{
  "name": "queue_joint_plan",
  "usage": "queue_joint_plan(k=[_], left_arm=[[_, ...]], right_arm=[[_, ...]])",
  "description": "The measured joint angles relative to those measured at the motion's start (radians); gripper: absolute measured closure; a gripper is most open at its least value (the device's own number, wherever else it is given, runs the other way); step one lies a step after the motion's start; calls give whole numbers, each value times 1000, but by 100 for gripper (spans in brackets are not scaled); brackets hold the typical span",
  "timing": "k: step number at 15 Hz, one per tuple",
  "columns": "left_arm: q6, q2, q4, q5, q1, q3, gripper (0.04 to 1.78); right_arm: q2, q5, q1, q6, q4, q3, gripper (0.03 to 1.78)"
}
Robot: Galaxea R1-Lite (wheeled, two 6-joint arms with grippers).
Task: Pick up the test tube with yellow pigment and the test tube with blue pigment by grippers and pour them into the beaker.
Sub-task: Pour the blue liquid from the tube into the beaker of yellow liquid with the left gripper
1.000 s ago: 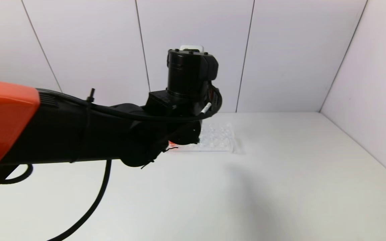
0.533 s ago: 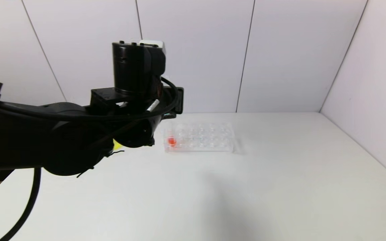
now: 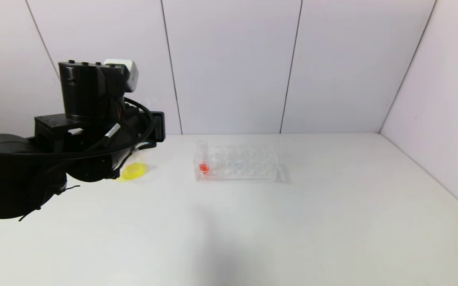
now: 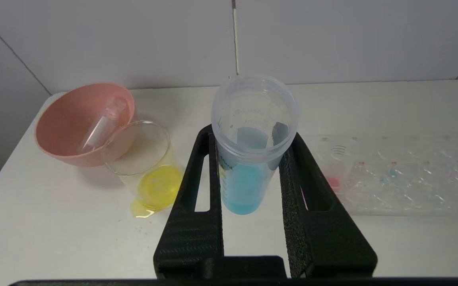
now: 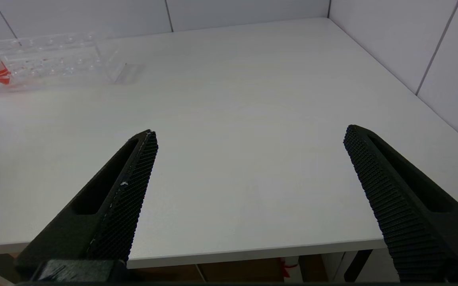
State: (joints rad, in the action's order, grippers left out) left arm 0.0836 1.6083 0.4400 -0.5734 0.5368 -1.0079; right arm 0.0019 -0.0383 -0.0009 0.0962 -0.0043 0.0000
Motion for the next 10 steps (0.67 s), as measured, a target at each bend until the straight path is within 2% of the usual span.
queue_joint_plan(k=[8, 10], left_arm=[[-4, -101, 0, 155, -166, 57, 138], [-6, -129, -8, 169, -202, 79, 138]], right_arm=[[0, 0, 0, 0, 0, 0, 10], [0, 0, 0, 0, 0, 0, 10]])
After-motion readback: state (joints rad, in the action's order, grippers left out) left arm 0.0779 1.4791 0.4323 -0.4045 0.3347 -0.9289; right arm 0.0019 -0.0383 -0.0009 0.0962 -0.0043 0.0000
